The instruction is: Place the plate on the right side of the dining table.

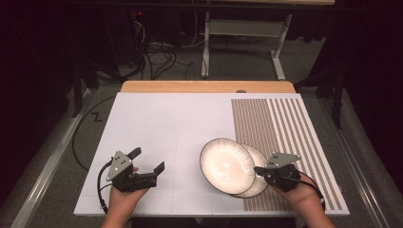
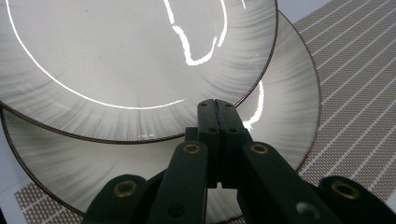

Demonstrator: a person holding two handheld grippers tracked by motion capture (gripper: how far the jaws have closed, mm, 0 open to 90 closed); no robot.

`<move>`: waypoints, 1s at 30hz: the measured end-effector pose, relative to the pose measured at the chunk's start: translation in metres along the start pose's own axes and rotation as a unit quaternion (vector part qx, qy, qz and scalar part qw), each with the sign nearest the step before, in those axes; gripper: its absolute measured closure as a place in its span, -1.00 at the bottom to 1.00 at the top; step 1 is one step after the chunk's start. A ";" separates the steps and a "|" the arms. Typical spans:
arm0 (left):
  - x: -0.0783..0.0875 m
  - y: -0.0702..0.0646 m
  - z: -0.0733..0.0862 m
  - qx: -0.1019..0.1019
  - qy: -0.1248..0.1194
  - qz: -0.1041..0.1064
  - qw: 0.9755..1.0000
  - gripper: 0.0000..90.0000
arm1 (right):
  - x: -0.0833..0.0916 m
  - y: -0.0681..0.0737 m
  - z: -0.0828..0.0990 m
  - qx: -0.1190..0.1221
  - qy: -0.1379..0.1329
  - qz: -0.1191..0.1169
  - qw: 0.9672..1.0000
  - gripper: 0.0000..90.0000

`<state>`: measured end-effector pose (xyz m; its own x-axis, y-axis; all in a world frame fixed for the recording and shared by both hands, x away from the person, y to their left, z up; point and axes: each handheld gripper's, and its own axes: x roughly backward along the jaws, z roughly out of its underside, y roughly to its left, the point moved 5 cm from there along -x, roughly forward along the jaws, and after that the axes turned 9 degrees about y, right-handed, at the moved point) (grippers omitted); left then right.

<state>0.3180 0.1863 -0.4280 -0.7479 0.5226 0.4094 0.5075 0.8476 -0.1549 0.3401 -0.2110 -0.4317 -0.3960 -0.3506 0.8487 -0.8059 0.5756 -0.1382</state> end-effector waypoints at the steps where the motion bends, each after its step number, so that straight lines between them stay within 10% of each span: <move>1: 0.000 0.000 0.000 0.001 0.000 0.001 1.000 -0.98 | -0.001 0.002 -0.001 0.001 0.000 -0.002 1.000 1.00; 15: 0.001 -0.002 -0.001 0.007 -0.006 0.010 1.000 -0.98 | -0.006 0.006 -0.003 0.001 -0.004 -0.003 1.000 1.00; 30: -0.005 -0.004 -0.020 0.045 0.053 0.059 0.996 -0.98 | -0.005 0.006 -0.003 0.001 -0.007 -0.001 1.000 1.00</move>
<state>0.3285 0.1780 -0.4112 -0.6340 0.6103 0.4750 0.5452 0.7883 -0.2852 0.3390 -0.2038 -0.4357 -0.4010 -0.3622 0.8414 -0.8077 0.5732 -0.1382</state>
